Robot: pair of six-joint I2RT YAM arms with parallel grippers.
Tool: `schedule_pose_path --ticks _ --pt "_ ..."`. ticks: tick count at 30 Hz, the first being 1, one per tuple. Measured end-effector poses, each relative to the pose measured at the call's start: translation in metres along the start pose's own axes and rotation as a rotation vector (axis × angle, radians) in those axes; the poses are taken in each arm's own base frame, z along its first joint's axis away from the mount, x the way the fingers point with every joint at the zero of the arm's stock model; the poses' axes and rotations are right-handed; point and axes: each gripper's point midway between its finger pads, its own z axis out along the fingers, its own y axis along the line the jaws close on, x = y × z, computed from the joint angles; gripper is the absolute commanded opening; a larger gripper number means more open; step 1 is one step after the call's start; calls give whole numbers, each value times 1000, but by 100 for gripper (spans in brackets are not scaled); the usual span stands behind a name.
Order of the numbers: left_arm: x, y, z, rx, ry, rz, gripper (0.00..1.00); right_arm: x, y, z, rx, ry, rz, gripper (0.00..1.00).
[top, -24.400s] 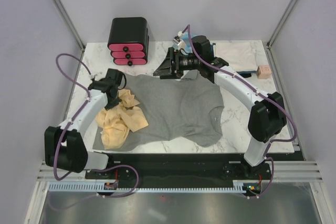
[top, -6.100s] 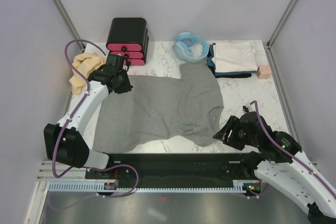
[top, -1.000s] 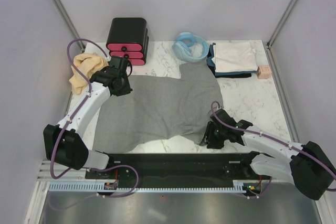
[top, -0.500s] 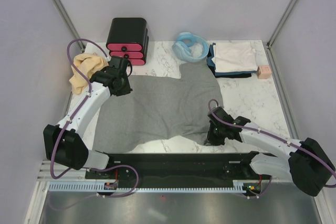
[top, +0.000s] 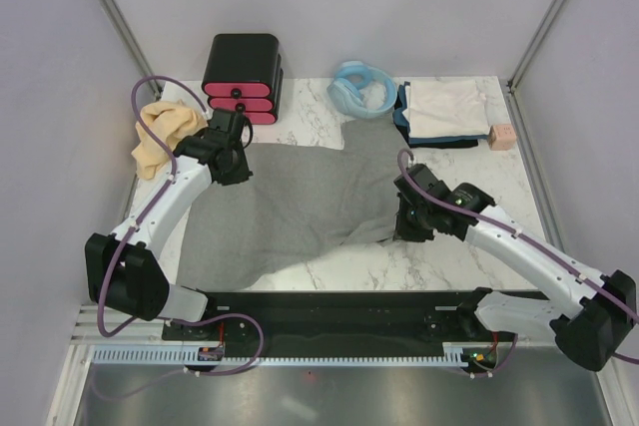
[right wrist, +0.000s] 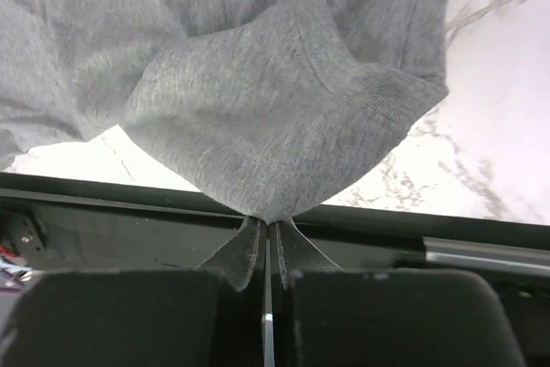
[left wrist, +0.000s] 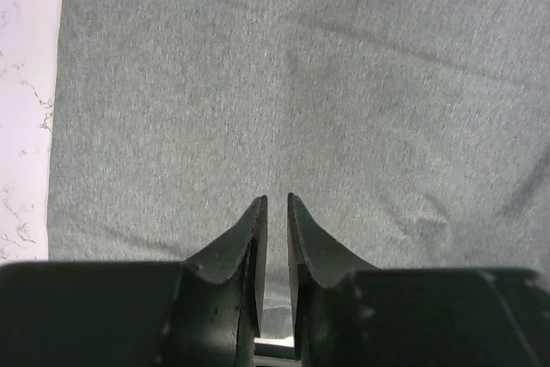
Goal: Fold and stack the t-shirts
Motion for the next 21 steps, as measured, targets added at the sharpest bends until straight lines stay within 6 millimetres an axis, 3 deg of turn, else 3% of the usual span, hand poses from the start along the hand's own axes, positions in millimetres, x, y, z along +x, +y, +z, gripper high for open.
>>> schedule_pose_path --ticks 5,9,11,12,17,21 --pt "4 1 2 -4 9 2 22 -32 13 -18 47 -45 -70 0" --pt "8 2 4 -6 19 5 22 -59 28 -21 58 -85 -113 0" --pt "9 3 5 -8 22 6 22 -72 32 -15 77 -95 -134 0" --pt "10 3 5 -9 25 7 22 -84 33 -2 103 -95 -153 0" --pt "12 4 6 -11 29 7 22 -103 27 17 137 -87 -159 0" --pt "14 5 5 -12 29 7 22 -140 39 27 132 -127 -170 0"
